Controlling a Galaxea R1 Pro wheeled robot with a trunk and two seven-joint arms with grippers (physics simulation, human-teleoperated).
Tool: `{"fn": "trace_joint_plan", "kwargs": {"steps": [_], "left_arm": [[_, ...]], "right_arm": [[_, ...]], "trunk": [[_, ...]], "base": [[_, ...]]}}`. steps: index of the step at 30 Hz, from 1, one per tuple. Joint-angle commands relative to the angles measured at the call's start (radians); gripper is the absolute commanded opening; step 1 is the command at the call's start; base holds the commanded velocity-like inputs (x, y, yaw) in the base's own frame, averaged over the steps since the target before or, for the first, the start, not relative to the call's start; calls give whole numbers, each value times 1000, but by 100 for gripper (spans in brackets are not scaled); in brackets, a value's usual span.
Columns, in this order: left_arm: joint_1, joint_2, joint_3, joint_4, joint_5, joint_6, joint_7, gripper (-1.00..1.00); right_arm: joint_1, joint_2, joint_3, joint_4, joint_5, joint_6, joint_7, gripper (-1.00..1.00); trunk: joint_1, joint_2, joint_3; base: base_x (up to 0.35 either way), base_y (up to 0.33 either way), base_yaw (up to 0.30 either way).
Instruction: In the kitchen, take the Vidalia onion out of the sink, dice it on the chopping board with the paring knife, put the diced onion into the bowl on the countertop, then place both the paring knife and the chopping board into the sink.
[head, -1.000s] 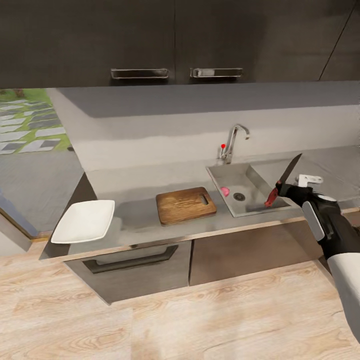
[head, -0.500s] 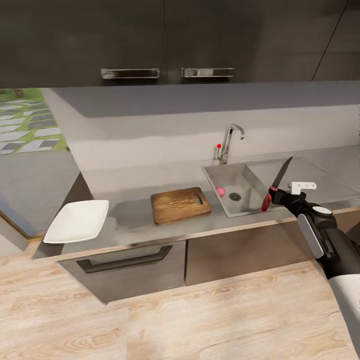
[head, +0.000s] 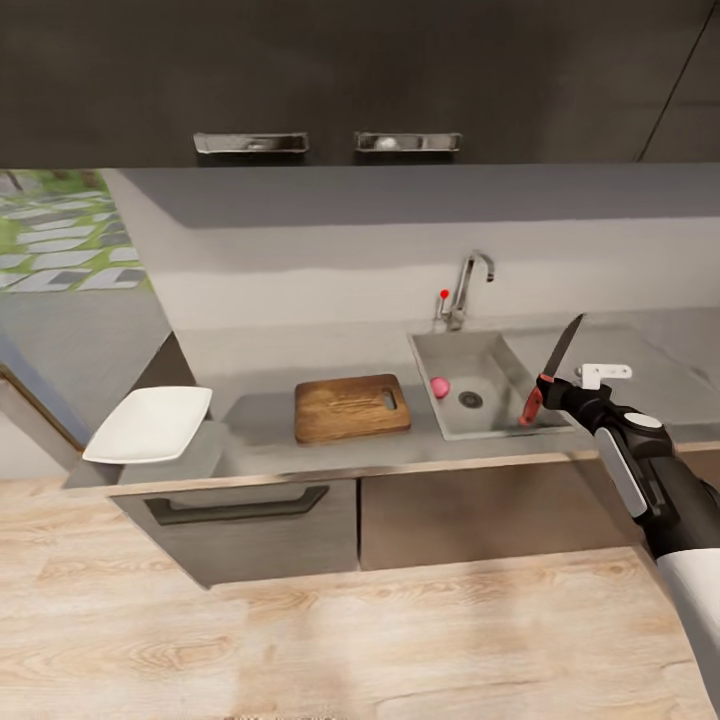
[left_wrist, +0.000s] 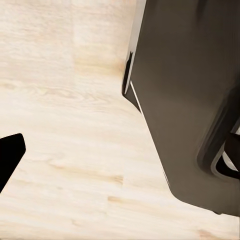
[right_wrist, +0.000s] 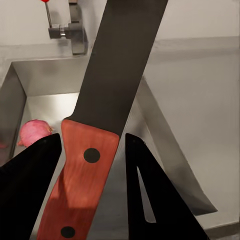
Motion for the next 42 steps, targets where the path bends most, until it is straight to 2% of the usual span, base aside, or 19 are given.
{"fn": "trace_joint_plan", "kwargs": {"steps": [1,6,12,14,15,16,18,19,20,22,23,24,25,27,29,33,37,40,42], "left_arm": [[-1,0,7,1,-11,-4,4,100],[-1,6,6,-54,-10,-4,4,100],[-1,-2,5,-216,-11,-3,2,100],[-2,-20,3,-265,-11,-3,-8,100],[-2,-59,-10,-341,-11,-2,-45,100],[-2,-73,-23,-385,-11,-2,-73,100],[-2,-93,-63,-483,-11,1,-180,100],[-2,-107,-106,-590,-10,5,-325,100],[-2,-115,-120,-646,-9,8,-392,100],[-2,-129,-133,-730,-8,18,-464,100],[-2,-148,-141,-804,-8,36,-494,100],[-2,-168,-148,-877,-7,59,-513,100],[-2,-189,-178,-976,-6,103,-533,100],[-2,-203,-247,-1087,-1,173,-549,100],[-2,-207,-327,-1187,2,248,-561,100],[-2,-207,-438,-1339,5,383,-588,100],[-2,-207,-544,-1489,34,526,-690,100],[-3,-207,-579,-1532,66,575,-771,100],[-5,-207,-588,-1542,76,587,-795,100]], "right_arm": [[0,-1,1,-1,-2,4,0,-100],[0,-1,1,-5,-2,5,0,-100],[0,-1,2,-8,-2,9,0,-100],[0,-1,2,-8,-2,9,0,-100],[0,-1,2,-9,-2,10,0,-100],[0,-1,2,-9,-2,10,0,-100],[0,-1,2,-9,-2,11,0,-100],[0,-1,2,-9,-2,11,0,-100],[0,-1,2,-9,-2,11,0,-100],[0,-1,2,-9,-2,11,0,-100],[0,-1,2,-9,-2,11,0,-100],[0,-1,2,-9,-2,11,0,-100],[0,-1,2,-9,-2,11,0,-100],[0,-1,2,-9,-2,11,0,-100],[0,-1,2,-9,-2,11,0,-100],[0,-1,2,-9,-2,11,0,-100],[0,-1,2,-9,-2,11,0,-100],[0,-1,2,-9,-2,12,0,-100],[0,-1,2,-9,-2,12,0,-100]], "trunk": [[0,-2,-2],[0,-2,-5],[0,-2,-7],[0,-2,-8],[0,-2,-8],[0,-2,-8],[0,-2,-8],[0,-2,-8],[0,-2,-8],[0,-2,-8],[0,-2,-8],[0,-2,-8],[0,-2,-8],[0,-2,-8],[0,-2,-8],[0,-2,-8],[0,-2,-8],[0,-2,-8],[0,-2,-8]], "base": [[0,-312,272],[0,-201,272],[0,-28,187],[0,-4,39],[0,-1,13],[0,-1,8],[0,0,4],[0,0,1],[0,0,0],[0,0,0],[0,0,0],[0,0,0],[0,0,0],[0,0,0],[0,0,0],[0,0,0],[0,0,0],[0,0,0],[0,0,0]]}}
